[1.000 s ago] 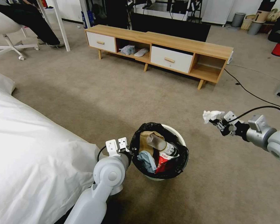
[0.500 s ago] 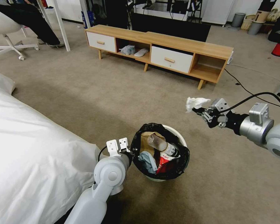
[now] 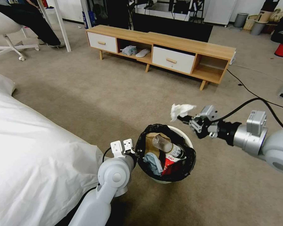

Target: Pick up the trash bin, then pick up the garbage from the floor and place it into the trash bin.

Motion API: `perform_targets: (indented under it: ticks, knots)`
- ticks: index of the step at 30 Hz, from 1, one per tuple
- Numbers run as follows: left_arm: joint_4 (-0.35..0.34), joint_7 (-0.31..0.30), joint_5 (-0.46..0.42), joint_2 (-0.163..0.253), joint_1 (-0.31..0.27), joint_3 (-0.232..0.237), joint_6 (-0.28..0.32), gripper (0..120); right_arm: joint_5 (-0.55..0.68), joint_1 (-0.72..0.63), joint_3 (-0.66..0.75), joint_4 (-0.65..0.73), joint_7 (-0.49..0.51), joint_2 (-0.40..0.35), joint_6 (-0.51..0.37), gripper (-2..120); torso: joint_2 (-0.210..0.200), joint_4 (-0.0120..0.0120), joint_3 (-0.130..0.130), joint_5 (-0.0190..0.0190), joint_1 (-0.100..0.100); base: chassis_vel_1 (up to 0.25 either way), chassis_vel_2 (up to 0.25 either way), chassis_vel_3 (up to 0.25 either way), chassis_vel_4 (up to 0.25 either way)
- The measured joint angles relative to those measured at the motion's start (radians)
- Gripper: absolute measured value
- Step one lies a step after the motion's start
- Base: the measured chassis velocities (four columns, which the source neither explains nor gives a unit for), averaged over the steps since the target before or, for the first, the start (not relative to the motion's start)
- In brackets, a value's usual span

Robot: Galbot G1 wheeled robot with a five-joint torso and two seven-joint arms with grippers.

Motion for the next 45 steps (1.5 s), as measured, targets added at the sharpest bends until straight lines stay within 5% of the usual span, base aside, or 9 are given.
perform_targets:
  ticks: [20,45]
  knots:
    - [0.036,-0.084,-0.096,-0.041,-0.074,0.028,0.0,1,-0.056,-0.057,-0.05,0.044,-0.047,-0.016,0.0,0,0.0,-0.0001,0.0,0.0,0.0,0.0,0.0,0.0,0.0]
    - [0.024,-0.105,-0.12,-0.056,-0.069,0.008,0.0,1,-0.148,-0.094,-0.091,-0.012,-0.07,0.025,0.001,0,0.0,0.0,0.0,0.0,0.0,0.0,0.0,0.0,0.0]
